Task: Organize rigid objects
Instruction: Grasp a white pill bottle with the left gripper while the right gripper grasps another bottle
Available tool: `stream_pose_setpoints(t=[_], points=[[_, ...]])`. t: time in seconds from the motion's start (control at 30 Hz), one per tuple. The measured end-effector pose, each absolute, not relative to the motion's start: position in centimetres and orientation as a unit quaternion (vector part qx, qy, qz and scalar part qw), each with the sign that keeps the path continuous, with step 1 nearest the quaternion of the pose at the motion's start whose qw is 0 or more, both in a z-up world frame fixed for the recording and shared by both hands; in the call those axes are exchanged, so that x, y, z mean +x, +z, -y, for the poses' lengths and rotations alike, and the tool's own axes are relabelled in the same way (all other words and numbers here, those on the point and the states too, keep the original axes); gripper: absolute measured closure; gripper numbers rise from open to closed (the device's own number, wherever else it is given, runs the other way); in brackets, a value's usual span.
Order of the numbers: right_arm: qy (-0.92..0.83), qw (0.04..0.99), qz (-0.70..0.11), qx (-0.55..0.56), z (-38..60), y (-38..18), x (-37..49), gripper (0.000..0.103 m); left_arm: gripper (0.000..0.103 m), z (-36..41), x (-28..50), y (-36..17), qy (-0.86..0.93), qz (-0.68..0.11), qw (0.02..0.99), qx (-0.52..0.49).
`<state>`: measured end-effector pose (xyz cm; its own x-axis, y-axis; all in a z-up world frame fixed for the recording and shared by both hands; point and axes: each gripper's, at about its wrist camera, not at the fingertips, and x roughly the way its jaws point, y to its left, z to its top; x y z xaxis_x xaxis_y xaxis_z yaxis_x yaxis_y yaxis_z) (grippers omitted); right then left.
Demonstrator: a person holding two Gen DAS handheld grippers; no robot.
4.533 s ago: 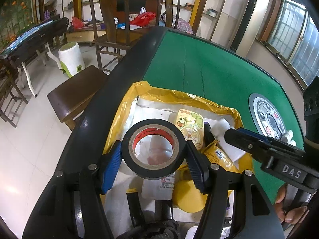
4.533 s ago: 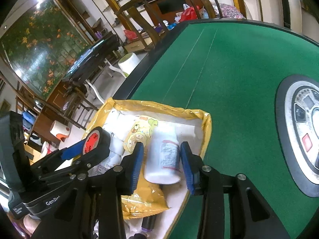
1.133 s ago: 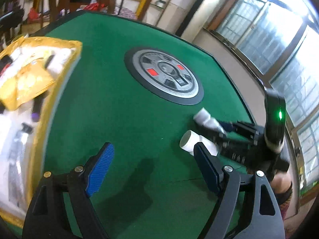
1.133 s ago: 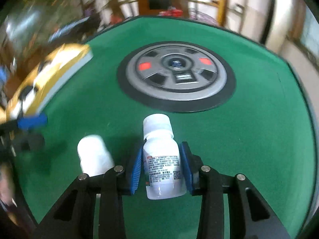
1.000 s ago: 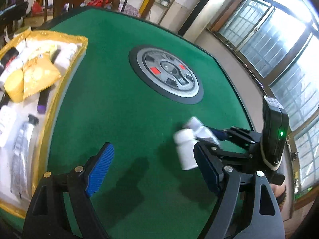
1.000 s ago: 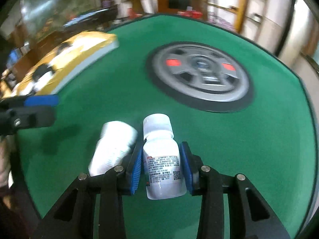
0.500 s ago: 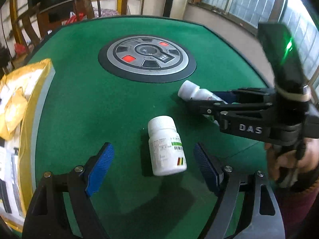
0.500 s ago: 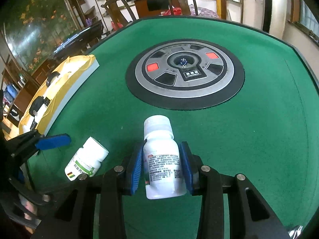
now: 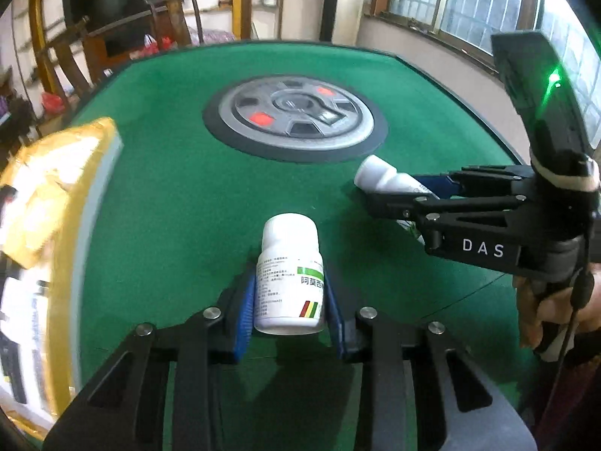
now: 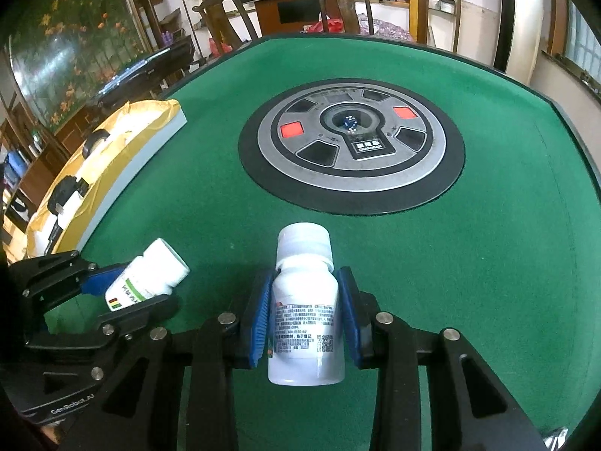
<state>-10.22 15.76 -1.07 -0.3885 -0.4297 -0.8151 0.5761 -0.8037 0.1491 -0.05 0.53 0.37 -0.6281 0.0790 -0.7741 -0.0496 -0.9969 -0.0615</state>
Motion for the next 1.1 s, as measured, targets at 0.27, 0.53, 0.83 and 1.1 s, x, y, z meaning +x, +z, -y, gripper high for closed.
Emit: stream_pose_setpoints(t=[0.27,0.53,0.83,1.1], points=[[-0.825,0.325,-0.087,0.454,-14.3,-1.1,-9.3,0.073,0.073,0.6,0.5,1.3,0.915,0.010,0.003,-0.404],[-0.829,0.333,-0.083,0.441,-14.2,-0.5,-8.8,0.073,0.073,0.5,0.7,1.6,0.921,-0.005,-0.017,-0.389],[-0.829,0.339,-0.082,0.437,-13.7,-0.4,-8.2,0.073,0.073,0.6,1.6,2.3,0.932,-0.034,-0.051,-0.357],[-0.830,0.352,-0.071,0.427,-13.6,0.0,-7.8,0.073,0.072,1.2,2.1,2.9,0.936,-0.033,-0.057,-0.345]])
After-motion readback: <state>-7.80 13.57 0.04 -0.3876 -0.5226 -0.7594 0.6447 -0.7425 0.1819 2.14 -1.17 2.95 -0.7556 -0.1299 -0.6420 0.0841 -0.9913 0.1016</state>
